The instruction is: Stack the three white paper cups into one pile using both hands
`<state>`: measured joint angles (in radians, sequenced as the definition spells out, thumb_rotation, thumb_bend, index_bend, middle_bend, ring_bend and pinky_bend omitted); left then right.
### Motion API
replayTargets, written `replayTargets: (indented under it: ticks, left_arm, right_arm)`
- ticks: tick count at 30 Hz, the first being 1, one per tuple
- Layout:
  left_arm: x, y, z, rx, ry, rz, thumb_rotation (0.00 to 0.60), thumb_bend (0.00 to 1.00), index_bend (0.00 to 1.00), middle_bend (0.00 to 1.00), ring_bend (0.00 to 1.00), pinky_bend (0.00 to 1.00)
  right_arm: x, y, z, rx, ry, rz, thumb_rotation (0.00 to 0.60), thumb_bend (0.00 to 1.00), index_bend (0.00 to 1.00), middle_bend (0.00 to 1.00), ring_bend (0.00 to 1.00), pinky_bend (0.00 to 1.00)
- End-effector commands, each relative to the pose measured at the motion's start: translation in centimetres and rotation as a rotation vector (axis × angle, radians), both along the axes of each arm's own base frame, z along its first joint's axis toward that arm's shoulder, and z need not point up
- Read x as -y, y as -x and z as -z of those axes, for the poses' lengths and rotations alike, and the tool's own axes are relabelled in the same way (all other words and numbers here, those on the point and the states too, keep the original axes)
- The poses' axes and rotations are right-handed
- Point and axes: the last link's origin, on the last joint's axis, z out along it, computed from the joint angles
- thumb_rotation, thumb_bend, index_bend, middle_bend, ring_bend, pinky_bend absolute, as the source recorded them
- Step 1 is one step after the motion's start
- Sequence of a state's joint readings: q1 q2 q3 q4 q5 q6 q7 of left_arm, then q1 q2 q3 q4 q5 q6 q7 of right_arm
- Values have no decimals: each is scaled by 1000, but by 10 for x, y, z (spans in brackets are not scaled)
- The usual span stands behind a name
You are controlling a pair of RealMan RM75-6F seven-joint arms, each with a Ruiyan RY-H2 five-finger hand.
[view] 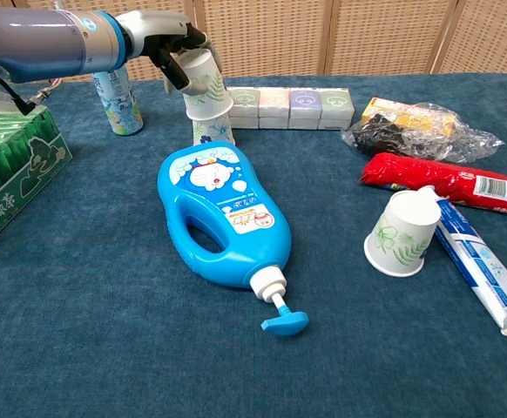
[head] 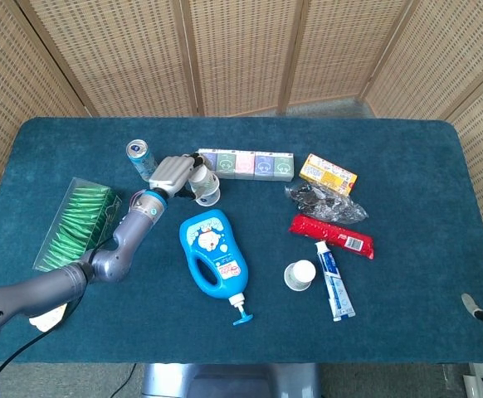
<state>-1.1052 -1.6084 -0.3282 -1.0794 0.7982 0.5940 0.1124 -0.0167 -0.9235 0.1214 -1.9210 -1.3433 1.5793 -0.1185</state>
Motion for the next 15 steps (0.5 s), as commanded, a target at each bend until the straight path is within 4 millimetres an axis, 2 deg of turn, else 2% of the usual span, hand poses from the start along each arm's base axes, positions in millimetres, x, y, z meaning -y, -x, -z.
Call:
replayTargets:
  ticks: [1,3,5,6,8,10,15]
  left_arm:
    - [-3,-2,4,-9,8,-1,600,442,285,232,252,506]
    - [-4,-1,7,-26,23,-5,600,442,244,189,197,462]
    - [-4,-1,11,-50,56,-10,600,442,136,66,55,331]
    - [-4,-1,13,-63,67,-10,600,441,92,28,18,278]
    - [-3,0,15,-79,84,-10,600,441,18,0,0,187]
    - [-2,1,16,-89,101,-16,600,441,0,0,0,135]
    - [5,7,13,-93,105,-20,600,441,0,0,0,103]
  right_arm:
    - [-1,0,-1,2,2,0,600,226,0,21,0,131]
    - [-1,0,-1,4,2,0,600,227,0,21,0,132]
    - [-1,0,-1,6,3,-1,600,228,0,21,0,132]
    - [-1,0,-1,7,3,-2,600,227,0,21,0,132]
    - [-1,0,-1,10,2,-2,600,227,0,21,0,132]
    - [-2,0,-1,11,1,-3,600,227,0,21,0,132]
    - [-2,1,0,19,-2,-3,600,227,0,21,0,132]
